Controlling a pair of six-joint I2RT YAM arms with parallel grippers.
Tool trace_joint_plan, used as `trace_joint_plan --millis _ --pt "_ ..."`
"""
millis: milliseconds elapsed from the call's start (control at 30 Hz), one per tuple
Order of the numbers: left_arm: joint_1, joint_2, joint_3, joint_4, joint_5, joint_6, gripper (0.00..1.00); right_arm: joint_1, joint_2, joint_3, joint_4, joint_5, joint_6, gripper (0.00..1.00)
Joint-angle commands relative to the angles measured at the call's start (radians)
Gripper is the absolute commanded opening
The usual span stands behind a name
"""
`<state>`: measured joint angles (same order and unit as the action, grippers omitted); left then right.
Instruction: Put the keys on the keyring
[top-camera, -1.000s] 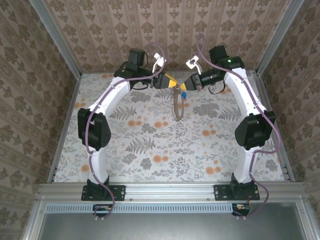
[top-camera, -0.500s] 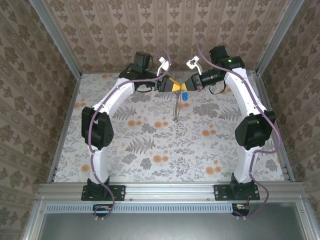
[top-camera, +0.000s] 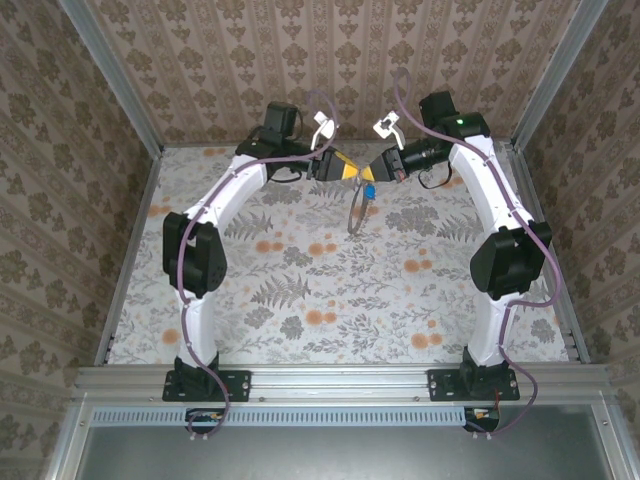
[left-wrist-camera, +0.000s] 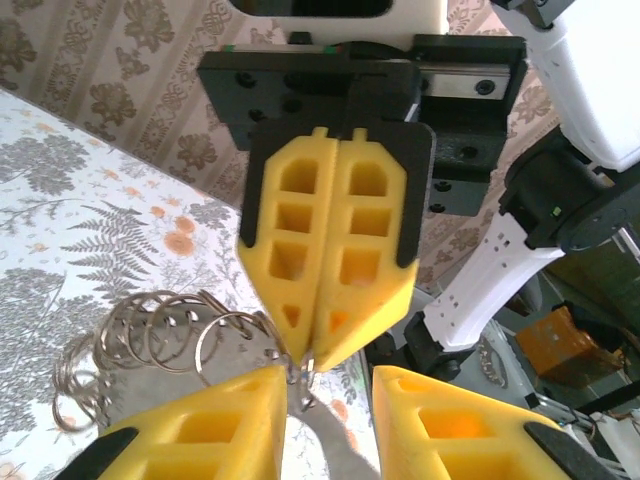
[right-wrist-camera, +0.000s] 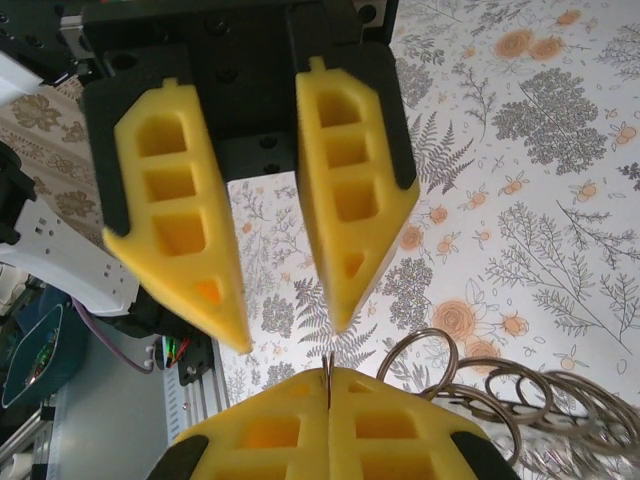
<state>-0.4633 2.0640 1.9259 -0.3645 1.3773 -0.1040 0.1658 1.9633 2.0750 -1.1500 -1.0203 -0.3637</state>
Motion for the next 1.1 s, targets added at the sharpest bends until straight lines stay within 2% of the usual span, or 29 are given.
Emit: trace_joint_plan --millis 0,367,400,467,867,1067 --pt "0.032 -0.043 -0.015 0.037 -0.013 -0.003 0.29 0.001 -0.005 0.005 0.016 -0.021 -0.002 0.00" --pt "0.013 -0.007 -0.003 0.049 0.002 -0.019 0.29 0.001 -0.010 -0.001 0.032 -0.022 0.009 0.00" --pt "-0.017 -0.003 0.000 0.049 0.003 -0.020 0.29 0.001 -0.010 -0.001 0.033 -0.021 0.009 0.00" --pt "-0.024 0.001 0.002 0.049 0.005 -0.020 0.29 0.001 -0.011 -0.001 0.035 -0.021 0.010 0.00" --pt "-0.037 -0.002 -0.022 0.044 0.029 -0.006 0.28 -0.009 -0.022 -0.025 0.061 -0.027 0.025 0.00" --pt "-0.041 -0.003 -0.024 0.016 0.053 0.026 0.22 -0.011 -0.026 -0.034 0.068 -0.037 0.027 0.00"
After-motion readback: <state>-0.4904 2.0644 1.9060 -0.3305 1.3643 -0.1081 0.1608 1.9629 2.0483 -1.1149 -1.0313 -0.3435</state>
